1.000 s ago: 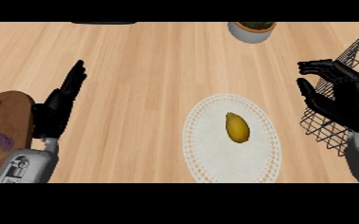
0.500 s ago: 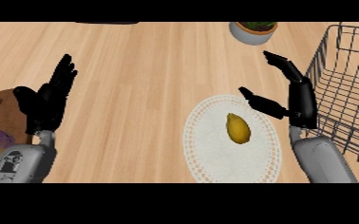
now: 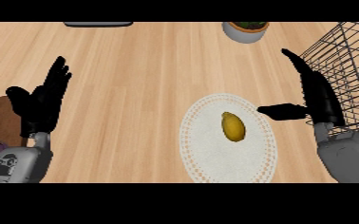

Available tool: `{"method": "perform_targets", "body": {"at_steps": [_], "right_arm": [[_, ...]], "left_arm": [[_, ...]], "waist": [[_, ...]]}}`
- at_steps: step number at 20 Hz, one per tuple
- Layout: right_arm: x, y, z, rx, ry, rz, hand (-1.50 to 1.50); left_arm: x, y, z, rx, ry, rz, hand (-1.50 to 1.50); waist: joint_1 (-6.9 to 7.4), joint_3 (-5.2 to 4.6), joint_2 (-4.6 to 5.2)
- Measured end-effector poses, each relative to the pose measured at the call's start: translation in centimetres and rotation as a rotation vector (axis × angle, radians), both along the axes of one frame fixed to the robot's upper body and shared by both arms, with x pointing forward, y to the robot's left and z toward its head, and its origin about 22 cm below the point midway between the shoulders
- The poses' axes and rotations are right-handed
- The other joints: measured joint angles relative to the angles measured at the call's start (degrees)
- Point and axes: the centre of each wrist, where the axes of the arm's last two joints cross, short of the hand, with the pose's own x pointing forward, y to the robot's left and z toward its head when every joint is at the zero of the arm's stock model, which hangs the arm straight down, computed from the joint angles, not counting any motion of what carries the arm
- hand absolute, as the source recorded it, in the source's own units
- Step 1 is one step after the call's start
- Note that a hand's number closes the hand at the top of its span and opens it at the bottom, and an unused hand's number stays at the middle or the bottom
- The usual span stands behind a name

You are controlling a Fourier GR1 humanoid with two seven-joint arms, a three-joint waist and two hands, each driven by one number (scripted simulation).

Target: Pick the lemon from the placemat and place it in the basket

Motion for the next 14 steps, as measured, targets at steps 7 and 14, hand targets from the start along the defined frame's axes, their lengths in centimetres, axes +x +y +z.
{"method": "perform_targets", "body": {"at_steps": [7,14], "right_arm": [[-2.1,0.0,4.9,-0.133,0.359,0.107,-1.5],[-3.4,0.6,8.7,-0.105,0.439,0.122,-1.5]], "left_arm": [[-0.4,0.1,0.0,0.0,-0.002,0.008,0.0],[-0.1,-0.2,0.7,-0.007,-0.003,-0.002,0.0]], "waist": [[-0.24,0.24,0.1],[0.6,0.43,0.56]]}}
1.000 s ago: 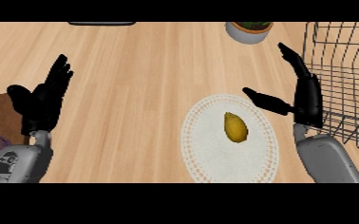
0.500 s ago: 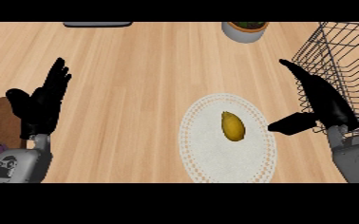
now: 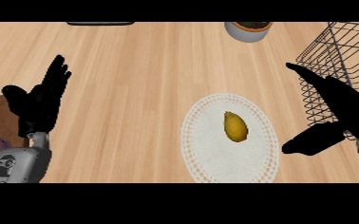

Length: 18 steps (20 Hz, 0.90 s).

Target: Pick the lemon from the placemat and place it in the basket

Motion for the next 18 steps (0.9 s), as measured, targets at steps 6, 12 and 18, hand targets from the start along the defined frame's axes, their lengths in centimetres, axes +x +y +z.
{"method": "perform_targets", "body": {"at_steps": [6,12,18], "right_arm": [[-1.1,0.5,-2.7,0.069,-0.05,-0.026,-1.5],[-1.8,1.0,-6.9,0.107,-0.06,-0.024,-1.5],[-2.0,2.3,-10.5,0.126,-0.098,-0.013,-1.5]], "left_arm": [[0.0,-0.2,0.2,0.001,-0.01,0.0,0.0],[0.1,0.0,0.3,0.006,-0.007,-0.005,0.0],[-0.1,0.1,-0.2,0.004,-0.008,-0.005,0.0]], "waist": [[0.22,0.07,0.13],[0.28,0.07,0.18],[0.35,0.08,0.21]]}}
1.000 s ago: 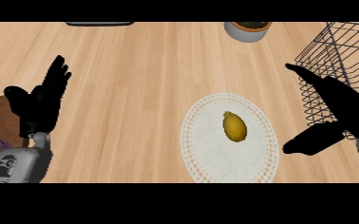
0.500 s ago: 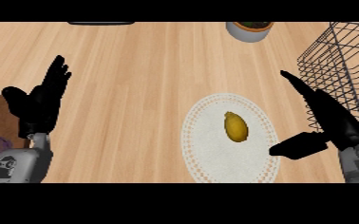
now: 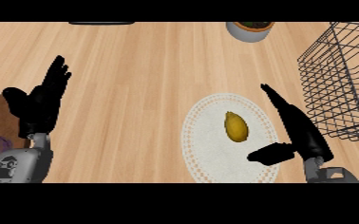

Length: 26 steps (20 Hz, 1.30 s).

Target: Pick the lemon from the placemat and place it in the basket

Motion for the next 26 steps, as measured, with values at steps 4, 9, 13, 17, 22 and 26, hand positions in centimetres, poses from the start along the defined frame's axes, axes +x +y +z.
{"method": "perform_targets", "body": {"at_steps": [4,9,13,17,22,26], "right_arm": [[0.4,-0.4,-1.9,-0.005,-0.035,-0.003,-1.5],[0.5,0.5,-3.1,-0.011,-0.058,0.0,-1.5],[-0.2,1.2,-3.5,-0.005,-0.067,0.009,-1.5],[-0.1,1.2,-4.2,0.002,-0.069,0.009,-1.5],[0.4,1.9,-5.2,-0.002,-0.059,0.0,-1.5],[0.2,1.6,-5.4,-0.042,-0.039,-0.013,-1.5]], "left_arm": [[0.2,0.0,0.5,0.0,0.003,-0.001,0.0],[0.3,-0.5,0.0,-0.002,-0.001,0.0,0.0],[0.3,-0.7,-0.1,0.002,-0.006,0.0,0.0],[0.5,0.2,0.2,-0.002,0.003,0.001,0.0],[0.0,0.3,0.7,0.0,0.003,0.0,0.0],[0.3,-0.5,0.5,-0.005,0.007,-0.003,0.0]], "waist": [[0.0,0.0,0.0],[-0.03,0.0,-0.01],[-0.06,0.0,-0.02],[-0.07,-0.02,-0.02],[0.0,-0.01,-0.02],[-0.05,0.0,-0.01]]}}
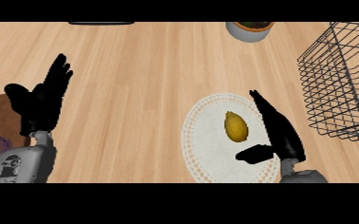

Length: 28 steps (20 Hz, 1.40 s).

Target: Pick the lemon from the placemat and place it in the basket

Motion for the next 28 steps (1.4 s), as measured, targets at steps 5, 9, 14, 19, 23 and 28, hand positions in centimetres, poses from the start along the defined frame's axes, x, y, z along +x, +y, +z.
{"method": "perform_targets", "body": {"at_steps": [5,9,14,19,23,28], "right_arm": [[0.4,0.5,-1.0,-0.02,0.01,-0.009,-1.5],[0.5,0.6,-1.4,-0.033,0.02,-0.004,-1.5],[1.7,1.4,-2.8,-0.041,0.028,0.005,-1.5],[2.6,1.9,-3.3,-0.05,0.044,0.005,-1.5],[2.7,1.7,-3.9,-0.054,0.066,0.036,1.5],[2.8,1.4,-4.3,-0.09,0.081,0.136,1.5]], "left_arm": [[-0.6,0.4,-0.4,0.001,-0.004,-0.004,0.0],[-0.4,0.2,-0.7,0.0,-0.004,-0.002,0.0],[-0.5,0.8,-0.3,0.009,-0.002,-0.005,0.0],[-0.5,0.0,-0.1,0.008,-0.002,-0.003,0.0],[-0.1,-0.2,-0.5,0.006,-0.006,-0.005,0.0],[-0.9,-0.1,0.0,0.002,-0.005,-0.005,0.0]], "waist": [[0.06,0.01,0.01],[0.03,-0.02,-0.01],[0.12,-0.01,0.02],[0.08,-0.04,-0.03],[0.02,-0.26,-0.25],[0.11,-0.61,-0.65]]}}
